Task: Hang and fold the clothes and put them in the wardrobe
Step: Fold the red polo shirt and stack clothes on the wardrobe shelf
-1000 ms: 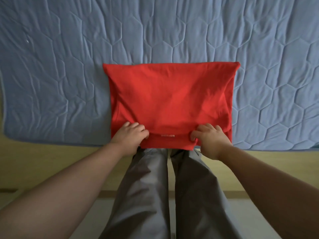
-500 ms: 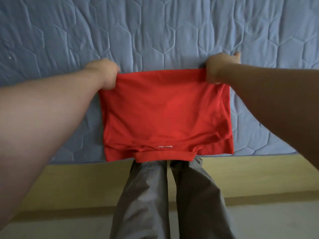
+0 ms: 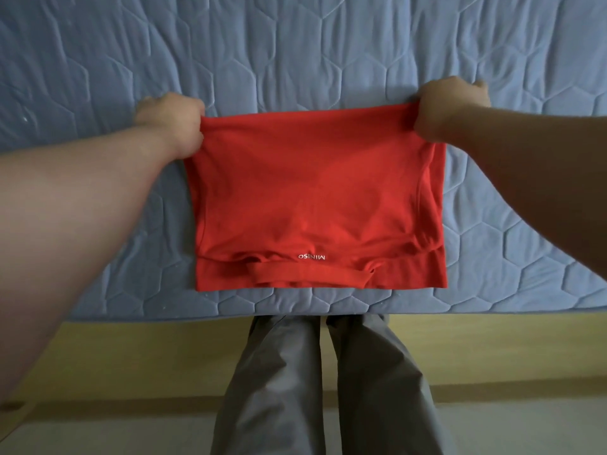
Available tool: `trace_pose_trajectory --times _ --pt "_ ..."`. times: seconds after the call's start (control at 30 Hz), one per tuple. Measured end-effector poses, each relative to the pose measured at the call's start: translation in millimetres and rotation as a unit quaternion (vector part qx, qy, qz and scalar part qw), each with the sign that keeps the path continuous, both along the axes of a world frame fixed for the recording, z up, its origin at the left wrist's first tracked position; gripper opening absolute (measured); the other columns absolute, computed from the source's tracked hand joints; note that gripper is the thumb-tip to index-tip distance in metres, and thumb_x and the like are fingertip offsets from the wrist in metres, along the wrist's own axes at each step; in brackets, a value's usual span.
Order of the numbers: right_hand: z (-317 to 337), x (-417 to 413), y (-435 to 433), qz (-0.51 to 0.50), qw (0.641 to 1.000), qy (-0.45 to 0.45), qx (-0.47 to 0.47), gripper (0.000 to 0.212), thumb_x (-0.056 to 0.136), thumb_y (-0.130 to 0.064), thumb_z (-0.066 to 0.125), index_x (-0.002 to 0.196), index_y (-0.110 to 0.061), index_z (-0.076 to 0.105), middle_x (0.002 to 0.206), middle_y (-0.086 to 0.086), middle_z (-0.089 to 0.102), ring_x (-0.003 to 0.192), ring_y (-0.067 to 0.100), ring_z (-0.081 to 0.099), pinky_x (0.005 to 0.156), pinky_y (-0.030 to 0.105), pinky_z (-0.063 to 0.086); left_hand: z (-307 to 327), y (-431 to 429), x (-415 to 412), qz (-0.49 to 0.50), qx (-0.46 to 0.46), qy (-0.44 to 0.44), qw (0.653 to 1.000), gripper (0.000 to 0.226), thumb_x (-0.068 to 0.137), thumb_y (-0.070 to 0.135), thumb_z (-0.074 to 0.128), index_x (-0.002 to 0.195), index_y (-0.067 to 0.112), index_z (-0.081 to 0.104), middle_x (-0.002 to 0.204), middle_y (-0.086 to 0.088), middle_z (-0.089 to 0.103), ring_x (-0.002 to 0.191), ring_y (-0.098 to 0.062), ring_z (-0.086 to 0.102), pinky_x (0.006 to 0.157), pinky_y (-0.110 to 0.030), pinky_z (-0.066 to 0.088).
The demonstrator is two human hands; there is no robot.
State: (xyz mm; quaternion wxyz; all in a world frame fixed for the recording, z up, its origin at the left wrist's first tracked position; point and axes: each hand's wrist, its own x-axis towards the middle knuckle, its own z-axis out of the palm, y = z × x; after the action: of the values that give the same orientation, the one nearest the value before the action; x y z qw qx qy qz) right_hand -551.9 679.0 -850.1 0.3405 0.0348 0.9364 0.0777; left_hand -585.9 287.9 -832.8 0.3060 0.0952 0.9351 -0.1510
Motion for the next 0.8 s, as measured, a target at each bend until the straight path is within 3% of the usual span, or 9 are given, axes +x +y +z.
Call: trace_pose_trajectory --times 0.13,0.23,0.33,0.43,0.53,0.6,0.67,0.73,0.8 --pt "23 13 2 -0.003 0.997 0.063 -0.043 0.018 0.083 -0.017 0.060 0.098 -0.010 0.067 0.106 0.020 0.065 0.109 0.040 0.060 0.104 0.053 0.035 23 -5 23 -0.014 0.077 0.082 0.994 0.028 0.081 0.012 0.064 0.107 0.002 0.065 0.109 -0.025 0.057 0.098 -0.049 0.059 0.092 -0.052 0.043" --pt "63 63 3 0.047 0.989 0.075 -0.122 0.013 0.079 -0.022 0.067 0.090 -0.014 0.064 0.094 0.017 0.066 0.090 0.040 0.065 0.088 0.048 0.045 57 -23 84 -0.064 0.112 0.134 0.983 0.021 0.074 0.014 0.061 0.093 0.005 0.062 0.090 -0.020 0.055 0.089 -0.042 0.055 0.080 -0.049 0.039" --pt "92 139 4 0.121 0.982 0.020 -0.144 0.014 0.079 -0.026 0.065 0.092 -0.020 0.062 0.089 0.006 0.066 0.085 0.033 0.066 0.073 0.038 0.048 81 -41 163 -0.123 0.134 0.089 0.979 0.017 0.068 0.017 0.055 0.083 0.010 0.060 0.080 -0.014 0.053 0.082 -0.037 0.054 0.072 -0.047 0.037" --pt "91 203 -3 0.167 0.977 -0.082 -0.107 0.026 0.080 -0.022 0.057 0.105 -0.028 0.059 0.103 -0.003 0.063 0.101 0.026 0.061 0.077 0.035 0.043 79 -42 219 -0.151 0.149 0.005 0.977 0.015 0.061 0.009 0.060 0.076 0.011 0.059 0.073 -0.012 0.052 0.072 -0.036 0.057 0.064 -0.046 0.039" --pt "76 243 -11 0.150 0.976 -0.136 -0.079 0.033 0.084 -0.019 0.049 0.115 -0.027 0.056 0.110 -0.003 0.058 0.105 0.025 0.058 0.079 0.036 0.044 62 -37 255 -0.156 0.103 -0.073 0.980 0.027 0.055 -0.001 0.075 0.076 0.011 0.062 0.072 -0.011 0.054 0.070 -0.035 0.059 0.063 -0.043 0.043" --pt "66 261 -15 0.129 0.974 -0.172 -0.073 0.035 0.085 -0.018 0.050 0.120 -0.026 0.052 0.114 -0.002 0.054 0.107 0.025 0.055 0.082 0.037 0.045 52 -27 267 -0.127 0.076 -0.126 0.981 0.033 0.058 -0.001 0.078 0.084 0.013 0.064 0.079 -0.008 0.058 0.077 -0.034 0.061 0.068 -0.042 0.046" --pt "58 268 -17 0.116 0.968 -0.208 -0.075 0.040 0.082 -0.020 0.054 0.122 -0.025 0.048 0.118 -0.001 0.050 0.110 0.025 0.053 0.085 0.037 0.044 41 -20 269 -0.100 0.035 -0.174 0.979 0.033 0.072 0.010 0.070 0.102 0.021 0.060 0.099 -0.002 0.059 0.096 -0.027 0.061 0.080 -0.039 0.044" --pt "55 263 -20 0.109 0.969 -0.210 -0.073 0.041 0.080 -0.025 0.055 0.121 -0.027 0.054 0.118 -0.001 0.054 0.109 0.025 0.057 0.084 0.036 0.042 37 -14 261 -0.075 0.023 -0.170 0.982 0.024 0.078 0.018 0.063 0.101 0.024 0.059 0.102 0.000 0.059 0.100 -0.025 0.061 0.084 -0.037 0.043" --pt "55 246 -25 0.078 0.984 -0.127 -0.094 0.031 0.079 -0.029 0.060 0.109 -0.025 0.066 0.105 0.002 0.064 0.100 0.029 0.062 0.083 0.037 0.044 37 -8 250 -0.021 0.113 -0.078 0.990 0.019 0.069 0.011 0.066 0.086 0.017 0.060 0.089 -0.007 0.059 0.087 -0.033 0.060 0.075 -0.041 0.048"
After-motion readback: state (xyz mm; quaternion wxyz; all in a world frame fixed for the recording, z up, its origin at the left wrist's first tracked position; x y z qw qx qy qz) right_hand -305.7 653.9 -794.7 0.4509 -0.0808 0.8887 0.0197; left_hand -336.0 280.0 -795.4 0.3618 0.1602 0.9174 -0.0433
